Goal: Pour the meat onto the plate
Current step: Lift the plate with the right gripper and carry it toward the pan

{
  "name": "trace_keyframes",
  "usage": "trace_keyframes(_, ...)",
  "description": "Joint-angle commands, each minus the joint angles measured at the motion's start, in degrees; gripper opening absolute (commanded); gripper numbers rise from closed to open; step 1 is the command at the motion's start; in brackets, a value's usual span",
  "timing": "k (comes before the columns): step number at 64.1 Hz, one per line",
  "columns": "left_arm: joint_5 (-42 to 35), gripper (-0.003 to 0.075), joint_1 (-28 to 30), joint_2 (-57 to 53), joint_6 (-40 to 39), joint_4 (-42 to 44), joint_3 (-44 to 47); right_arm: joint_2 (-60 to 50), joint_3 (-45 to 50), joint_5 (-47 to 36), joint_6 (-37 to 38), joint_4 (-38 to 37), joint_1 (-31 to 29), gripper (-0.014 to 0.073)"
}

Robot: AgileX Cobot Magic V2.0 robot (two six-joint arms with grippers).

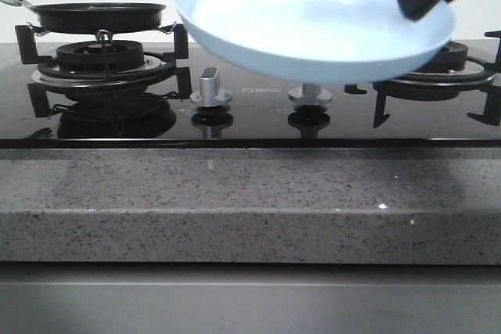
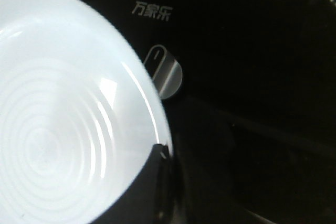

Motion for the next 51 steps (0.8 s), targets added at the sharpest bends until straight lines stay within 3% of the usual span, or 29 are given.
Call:
trace_keyframes(1, -4.93, 0.0659, -0.46, 0.64, -0.49, -0.07, -2.12, 0.27, -1.15, -2.92, -1.00, 3.79, 0.19, -0.0018)
trace_keyframes(38, -4.93, 0.0659, -0.46, 0.64, -0.49, -0.07, -2.12, 6.79, -1.20, -4.44, -1.20, 5.97, 0.21, -0.0018)
trace_keyframes(51, -4.93, 0.0659, -0.46, 0.64, -0.49, -0.07, -2.12, 6.79, -1.20, -0.71, -1.20, 5.97, 0.21, -0.0018)
